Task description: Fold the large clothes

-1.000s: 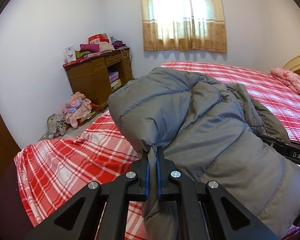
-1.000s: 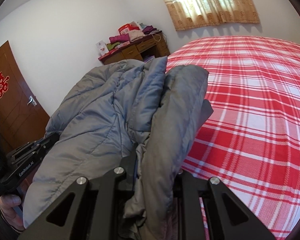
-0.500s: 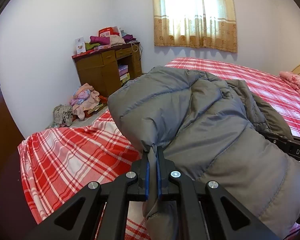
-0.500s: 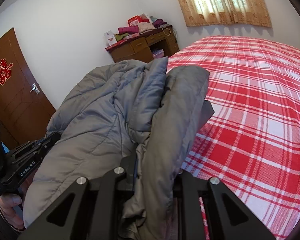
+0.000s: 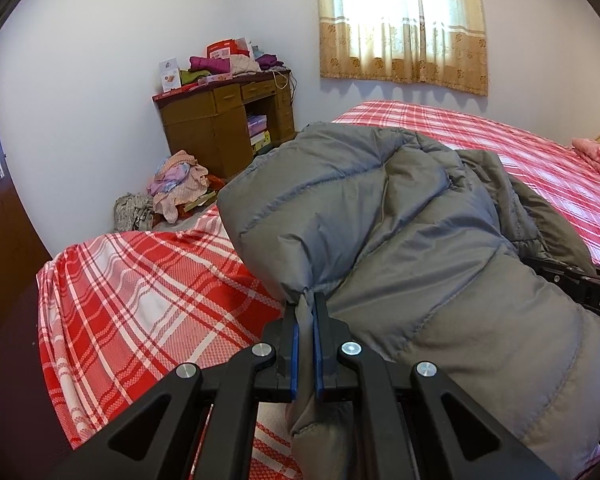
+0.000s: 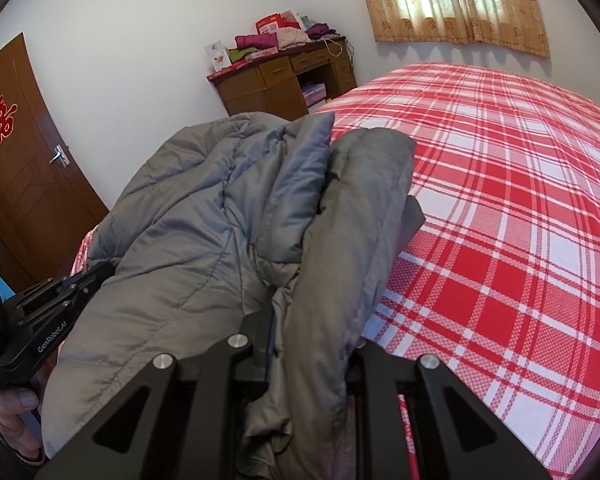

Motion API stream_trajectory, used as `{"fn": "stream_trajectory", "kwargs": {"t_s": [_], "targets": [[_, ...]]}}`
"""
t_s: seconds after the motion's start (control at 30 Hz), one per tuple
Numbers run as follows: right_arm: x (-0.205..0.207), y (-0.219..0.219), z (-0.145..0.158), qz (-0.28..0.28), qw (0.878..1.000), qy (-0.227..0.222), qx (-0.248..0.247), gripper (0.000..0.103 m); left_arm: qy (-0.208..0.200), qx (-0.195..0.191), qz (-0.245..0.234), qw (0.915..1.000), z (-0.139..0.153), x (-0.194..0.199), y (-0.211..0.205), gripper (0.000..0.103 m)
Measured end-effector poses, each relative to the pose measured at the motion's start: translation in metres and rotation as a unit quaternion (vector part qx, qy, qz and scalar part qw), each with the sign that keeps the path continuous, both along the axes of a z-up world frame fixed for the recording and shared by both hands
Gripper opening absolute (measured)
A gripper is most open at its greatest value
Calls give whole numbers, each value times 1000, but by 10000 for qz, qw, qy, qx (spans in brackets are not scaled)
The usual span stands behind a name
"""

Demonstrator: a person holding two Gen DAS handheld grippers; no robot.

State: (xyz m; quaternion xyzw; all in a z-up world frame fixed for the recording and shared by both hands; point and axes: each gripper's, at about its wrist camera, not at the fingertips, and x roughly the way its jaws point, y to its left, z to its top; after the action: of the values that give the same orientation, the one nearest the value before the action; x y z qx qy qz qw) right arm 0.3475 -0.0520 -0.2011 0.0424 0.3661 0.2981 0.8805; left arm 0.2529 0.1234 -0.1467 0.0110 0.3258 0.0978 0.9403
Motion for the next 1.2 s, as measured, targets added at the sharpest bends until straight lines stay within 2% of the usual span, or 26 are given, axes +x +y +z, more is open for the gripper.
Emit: {"fn": "stream_trajectory", "kwargs": {"t_s": [0.37, 0.73, 0.83, 0.93, 1.0, 1.2], "targets": [[3, 7, -4, -4, 9999, 40, -126, 19, 107, -26, 56, 9999, -14, 4, 7, 6], [3, 15, -9, -39, 9996, 12, -276, 20, 191, 89, 116, 9997, -27, 5, 6, 11], [3, 15, -10, -53, 9996, 13, -291, 20, 213, 67, 125, 9997, -30, 6, 7, 16], [2, 16, -10, -78, 9994, 4, -328, 21, 230, 66, 181, 9996, -32, 7, 8, 25], [2, 17, -11, -87, 9994, 4, -346, 21, 228, 92, 247, 9994, -33, 7, 10, 35], [3, 17, -15, -144, 9991, 69, -391, 25, 194, 63, 427, 9989, -36, 7, 19, 58]]}}
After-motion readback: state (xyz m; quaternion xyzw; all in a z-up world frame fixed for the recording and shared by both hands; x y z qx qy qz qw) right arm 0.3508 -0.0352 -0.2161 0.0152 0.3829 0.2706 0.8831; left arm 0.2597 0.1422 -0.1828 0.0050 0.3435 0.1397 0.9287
